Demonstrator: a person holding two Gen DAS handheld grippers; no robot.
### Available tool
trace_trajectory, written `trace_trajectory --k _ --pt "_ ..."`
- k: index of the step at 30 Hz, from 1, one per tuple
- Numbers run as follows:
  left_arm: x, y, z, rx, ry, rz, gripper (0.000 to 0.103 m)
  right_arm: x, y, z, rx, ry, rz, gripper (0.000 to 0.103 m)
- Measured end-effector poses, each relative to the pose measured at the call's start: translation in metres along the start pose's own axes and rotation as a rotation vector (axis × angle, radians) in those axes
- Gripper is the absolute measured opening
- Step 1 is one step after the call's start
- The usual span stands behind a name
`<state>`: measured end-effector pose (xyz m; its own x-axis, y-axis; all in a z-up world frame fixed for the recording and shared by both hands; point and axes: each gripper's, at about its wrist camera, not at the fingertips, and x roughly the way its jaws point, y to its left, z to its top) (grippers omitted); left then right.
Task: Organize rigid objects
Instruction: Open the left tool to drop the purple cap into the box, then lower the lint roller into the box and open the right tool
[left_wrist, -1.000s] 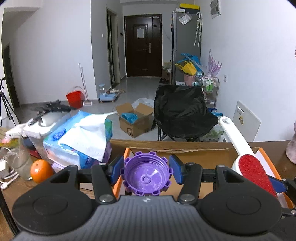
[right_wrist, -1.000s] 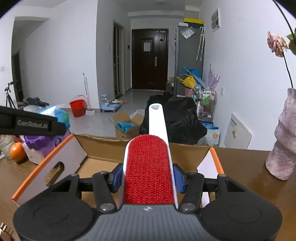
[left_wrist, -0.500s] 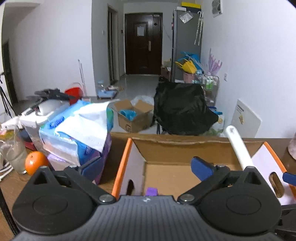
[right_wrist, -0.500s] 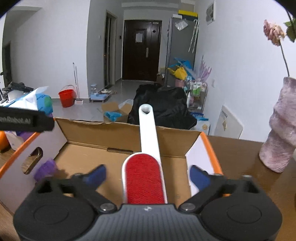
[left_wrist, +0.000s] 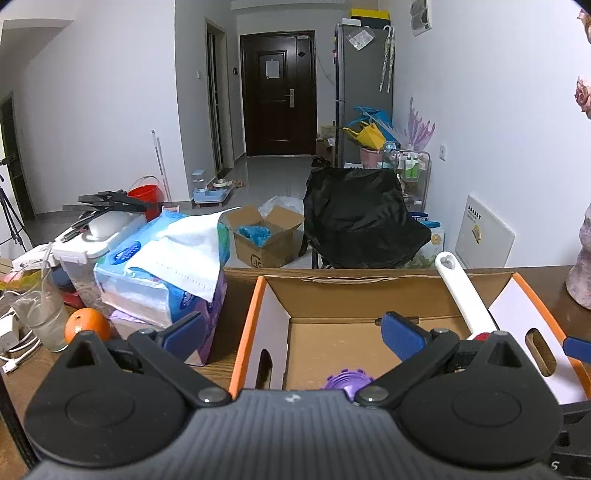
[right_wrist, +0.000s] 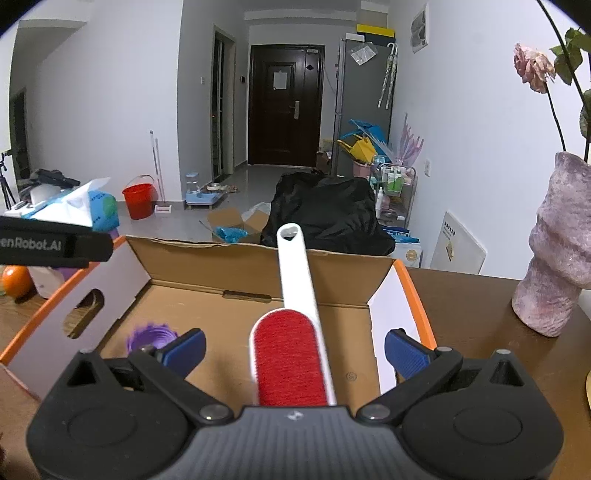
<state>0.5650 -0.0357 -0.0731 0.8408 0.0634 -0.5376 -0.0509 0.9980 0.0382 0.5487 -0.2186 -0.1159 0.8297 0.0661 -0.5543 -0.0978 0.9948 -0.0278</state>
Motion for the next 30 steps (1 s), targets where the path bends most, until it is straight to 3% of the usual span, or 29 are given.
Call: trace_trajectory --k 14,30 --pt "-0.044 0.007 -0.014 0.017 0.007 0.011 0.103 -0.045 0.002 -0.008 0.020 -0.023 0.018 0.103" --pt "-0.125 0.010 -0.044 0.015 -0.010 -0.005 0.103 -0.129 -0.004 -0.034 0.041 -0.072 0.016 0.103"
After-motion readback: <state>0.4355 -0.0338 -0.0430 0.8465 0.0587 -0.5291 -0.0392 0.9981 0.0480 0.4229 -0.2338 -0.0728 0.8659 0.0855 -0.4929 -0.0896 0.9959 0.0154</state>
